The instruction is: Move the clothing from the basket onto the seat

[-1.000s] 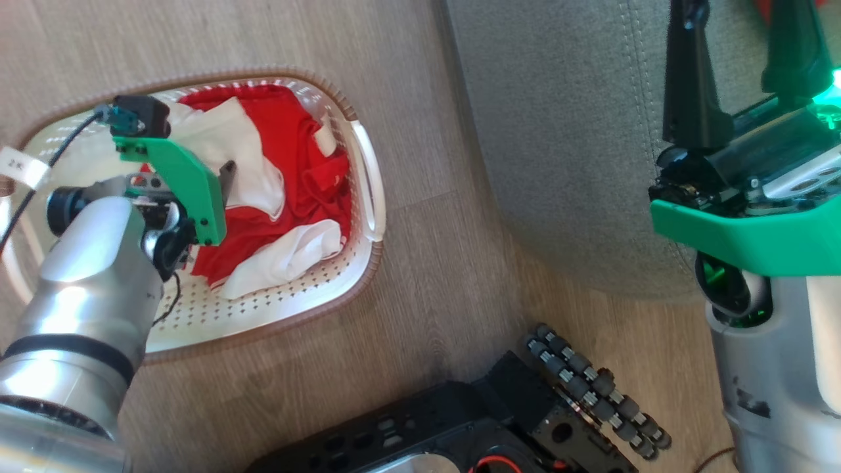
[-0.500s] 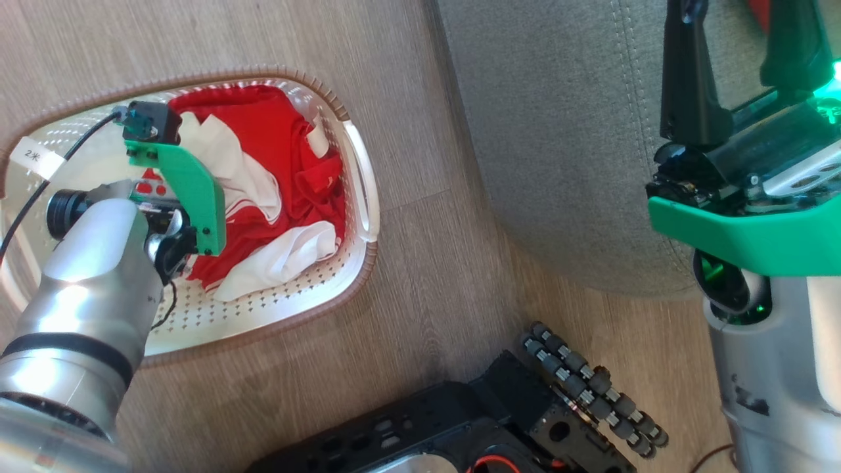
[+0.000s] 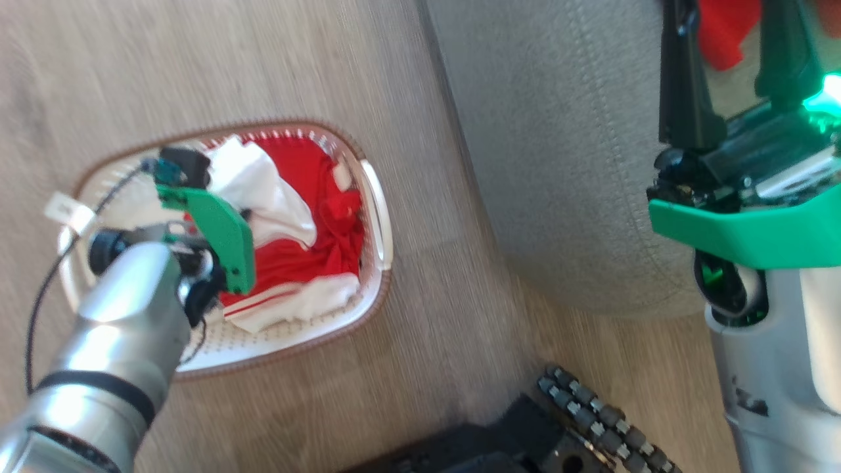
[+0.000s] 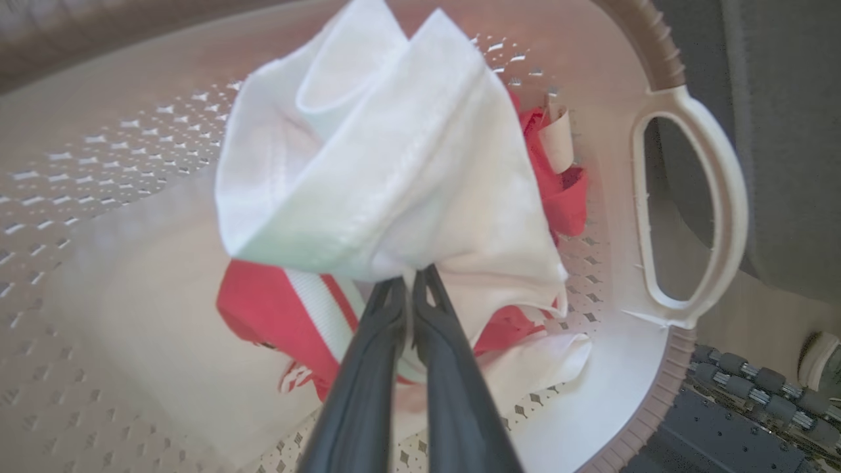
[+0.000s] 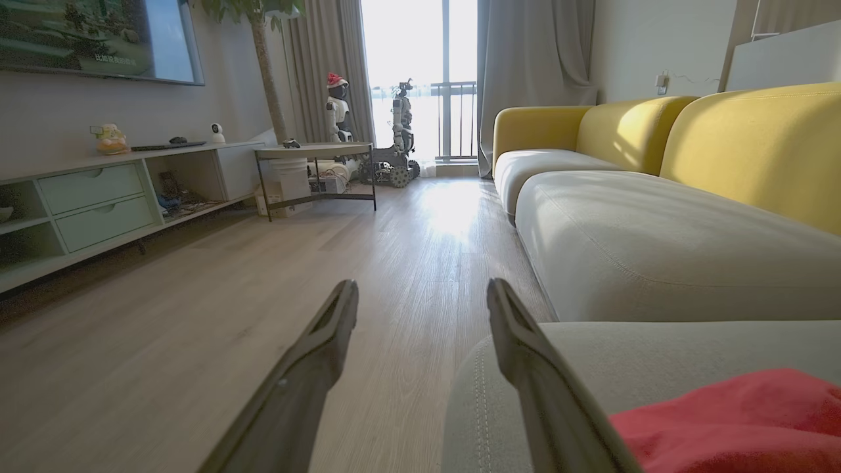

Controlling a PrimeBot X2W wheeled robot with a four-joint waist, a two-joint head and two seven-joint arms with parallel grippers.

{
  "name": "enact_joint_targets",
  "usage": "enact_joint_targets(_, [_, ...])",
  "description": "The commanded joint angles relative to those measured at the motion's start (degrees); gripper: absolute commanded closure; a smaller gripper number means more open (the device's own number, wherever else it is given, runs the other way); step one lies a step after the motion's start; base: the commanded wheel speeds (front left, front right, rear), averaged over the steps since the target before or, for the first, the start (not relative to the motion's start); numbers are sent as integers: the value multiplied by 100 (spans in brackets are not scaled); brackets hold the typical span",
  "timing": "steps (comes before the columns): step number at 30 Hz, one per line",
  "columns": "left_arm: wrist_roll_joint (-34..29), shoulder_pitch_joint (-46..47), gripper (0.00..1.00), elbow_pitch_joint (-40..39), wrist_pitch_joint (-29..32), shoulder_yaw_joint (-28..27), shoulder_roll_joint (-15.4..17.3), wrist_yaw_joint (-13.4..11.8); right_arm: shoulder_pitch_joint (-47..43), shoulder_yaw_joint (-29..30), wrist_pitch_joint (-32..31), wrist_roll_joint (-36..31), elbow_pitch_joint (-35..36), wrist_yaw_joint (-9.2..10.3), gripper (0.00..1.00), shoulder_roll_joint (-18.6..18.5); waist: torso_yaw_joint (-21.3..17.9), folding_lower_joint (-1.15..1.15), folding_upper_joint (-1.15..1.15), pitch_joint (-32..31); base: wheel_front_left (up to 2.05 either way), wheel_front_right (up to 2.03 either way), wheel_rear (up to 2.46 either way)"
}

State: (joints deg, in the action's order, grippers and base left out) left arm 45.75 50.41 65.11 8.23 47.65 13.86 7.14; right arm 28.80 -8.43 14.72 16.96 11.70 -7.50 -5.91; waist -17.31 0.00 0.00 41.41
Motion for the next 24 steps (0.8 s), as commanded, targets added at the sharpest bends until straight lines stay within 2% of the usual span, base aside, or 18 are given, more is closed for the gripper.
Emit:
enact_joint_targets(1, [69, -105, 100, -167, -125, -55, 60, 35, -278, -30, 28, -2, 125, 1, 0, -90, 126, 0, 0, -420, 0, 0, 0])
enact_joint_targets(16, [652, -1123, 100, -1096, -1384, 531, 20, 35, -980, -47, 14, 215, -375, 1, 0, -489, 560, 0, 0, -2313, 0, 0, 0])
enact_joint_targets(24, [754, -1250, 100, -1718, -1974, 610, 88, 35, -1455, 29, -102, 375, -501, 1, 0, -635, 995, 0, 0, -3056, 0, 0, 0])
